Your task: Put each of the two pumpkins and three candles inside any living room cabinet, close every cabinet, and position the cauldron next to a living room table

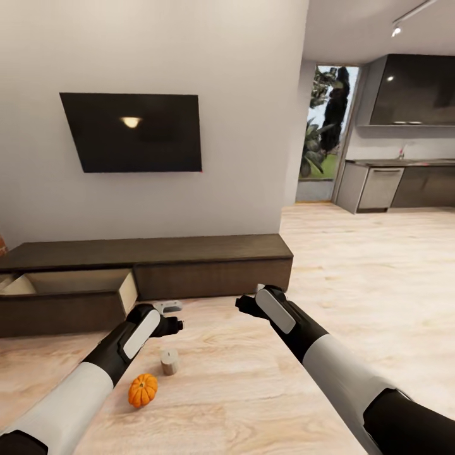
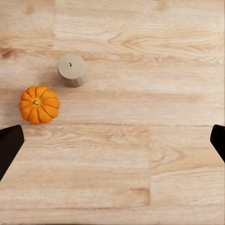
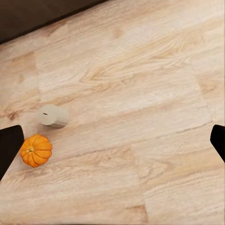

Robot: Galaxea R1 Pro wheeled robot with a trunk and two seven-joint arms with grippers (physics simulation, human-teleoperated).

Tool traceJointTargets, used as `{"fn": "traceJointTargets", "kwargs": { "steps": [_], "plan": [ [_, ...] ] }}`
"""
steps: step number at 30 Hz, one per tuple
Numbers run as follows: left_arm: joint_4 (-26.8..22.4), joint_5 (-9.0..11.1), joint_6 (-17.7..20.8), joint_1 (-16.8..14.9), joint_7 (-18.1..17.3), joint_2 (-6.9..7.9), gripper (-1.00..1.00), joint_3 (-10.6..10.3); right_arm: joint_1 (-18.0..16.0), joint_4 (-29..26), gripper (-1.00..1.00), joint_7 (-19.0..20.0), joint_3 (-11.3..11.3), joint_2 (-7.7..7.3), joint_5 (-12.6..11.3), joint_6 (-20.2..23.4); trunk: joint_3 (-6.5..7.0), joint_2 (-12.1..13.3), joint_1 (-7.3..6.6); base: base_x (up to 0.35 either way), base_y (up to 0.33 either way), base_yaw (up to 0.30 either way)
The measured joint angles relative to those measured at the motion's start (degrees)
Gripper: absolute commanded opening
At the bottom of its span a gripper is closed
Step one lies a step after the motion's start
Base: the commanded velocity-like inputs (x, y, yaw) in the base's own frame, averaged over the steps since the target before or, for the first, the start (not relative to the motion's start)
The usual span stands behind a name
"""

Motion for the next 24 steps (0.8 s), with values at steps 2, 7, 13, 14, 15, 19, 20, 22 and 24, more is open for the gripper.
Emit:
{"fn": "traceJointTargets", "kwargs": {
  "steps": [2, 7, 13, 14, 15, 19, 20, 22, 24],
  "plan": [
    [0.0, 0.0, 0.0, 0.0, 0.0, 0.00, 1.00, 0.0, 0.0, 0.0, 1.00, 0.0, 0.0, 0.02, 0.0, 0.0, 0.00, 0.0, 0.00, 0.000, 0.000, 0.293],
    [0.1, 0.1, 0.0, 0.0, 0.0, 0.00, 1.00, 0.1, 0.0, 0.0, 1.00, 0.0, 0.0, 0.05, 0.0, 0.0, 0.00, 0.0, 0.00, 0.000, 0.000, 0.293],
    [0.3, 0.1, -0.1, 0.0, 0.0, 0.26, 1.00, 0.5, 0.0, 0.0, 1.00, 0.0, 0.0, 0.42, 0.1, 0.0, 0.00, 0.0, 0.00, 0.000, 0.000, 0.293],
    [0.8, 0.1, -0.1, -0.1, 0.0, 0.35, 1.00, 0.5, 0.0, 0.0, 1.00, 0.0, 0.0, 0.45, 0.1, 0.0, 0.00, 0.0, 0.00, 0.000, 0.000, 0.293],
    [1.2, 0.1, -0.1, -0.1, 0.0, 0.39, 1.00, 0.6, 0.0, 0.0, 1.00, 0.0, 0.0, 0.46, 0.1, 0.0, 0.00, 0.0, 0.00, 0.000, 0.000, 0.293],
    [5.4, 0.1, -1.4, -1.5, 0.0, 0.50, 1.00, 0.7, 0.0, 0.0, 1.00, 0.0, 0.0, 0.49, 0.1, 0.0, 0.00, 0.0, 0.00, 0.018, 0.000, 0.293],
    [6.6, 0.1, -1.9, -1.8, -0.1, 0.51, 1.00, 0.7, 0.0, 0.0, 1.00, 0.0, 0.2, 0.49, 0.1, 0.0, 0.00, 0.0, -0.01, 0.074, 0.000, 0.293],
    [7.5, 0.1, -2.2, -2.1, -0.1, 0.51, 1.00, 0.7, 0.0, 0.0, 1.00, 0.0, 0.5, 0.50, 0.1, 0.0, 0.00, 0.0, -0.01, 0.124, 0.000, 0.293],
    [8.3, 0.1, -2.5, -2.5, -0.1, 0.53, 1.00, 0.7, 0.0, 0.0, 1.00, 0.0, 1.0, 0.50, 0.1, 0.0, 0.00, 0.0, -0.02, 0.201, 0.000, 0.293]
  ]
}}
